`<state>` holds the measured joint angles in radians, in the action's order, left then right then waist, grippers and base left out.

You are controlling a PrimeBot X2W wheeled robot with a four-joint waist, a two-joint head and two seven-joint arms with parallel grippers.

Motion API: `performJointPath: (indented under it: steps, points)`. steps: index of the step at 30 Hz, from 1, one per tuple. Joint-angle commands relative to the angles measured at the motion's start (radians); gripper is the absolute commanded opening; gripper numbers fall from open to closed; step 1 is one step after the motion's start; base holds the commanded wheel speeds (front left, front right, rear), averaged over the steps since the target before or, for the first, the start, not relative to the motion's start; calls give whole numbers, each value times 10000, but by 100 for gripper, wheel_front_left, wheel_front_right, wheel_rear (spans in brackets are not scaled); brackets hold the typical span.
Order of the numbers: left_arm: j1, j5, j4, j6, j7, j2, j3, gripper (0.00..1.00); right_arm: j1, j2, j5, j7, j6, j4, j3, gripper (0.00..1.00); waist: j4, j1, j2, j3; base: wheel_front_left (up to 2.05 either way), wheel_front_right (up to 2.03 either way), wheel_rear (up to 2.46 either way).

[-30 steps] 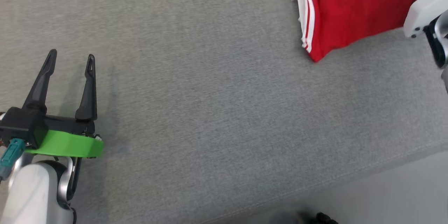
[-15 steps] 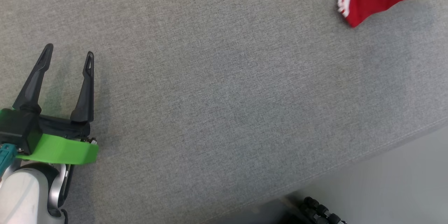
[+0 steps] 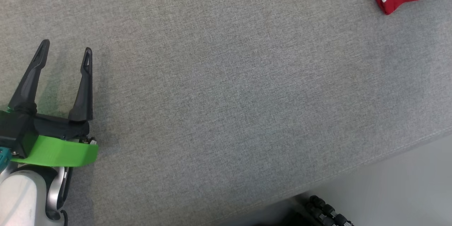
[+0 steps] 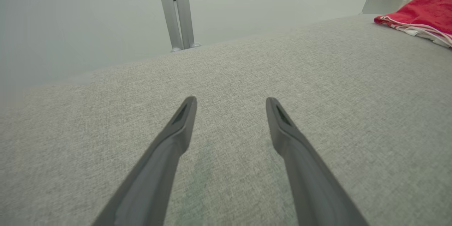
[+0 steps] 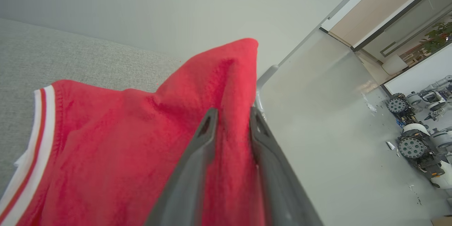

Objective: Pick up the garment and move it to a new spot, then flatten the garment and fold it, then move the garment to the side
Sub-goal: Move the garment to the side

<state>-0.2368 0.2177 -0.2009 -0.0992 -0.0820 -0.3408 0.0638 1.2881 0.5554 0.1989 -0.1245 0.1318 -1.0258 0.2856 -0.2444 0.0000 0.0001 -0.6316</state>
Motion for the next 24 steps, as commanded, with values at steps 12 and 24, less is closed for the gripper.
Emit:
performJointPath:
  steps: [12,24]
  points:
    - [120,270,791,222,-623,308,84,100,-206,-473,-1083,-1234,-23,130,-612,100,266,0,-1,1066,0,0,0]
    - [976,605,1732,622,-1203,792,-2,100,-2821,-1618,-341,-1401,-21,3161,-723,100,749,0,-1,3097,0,0,0]
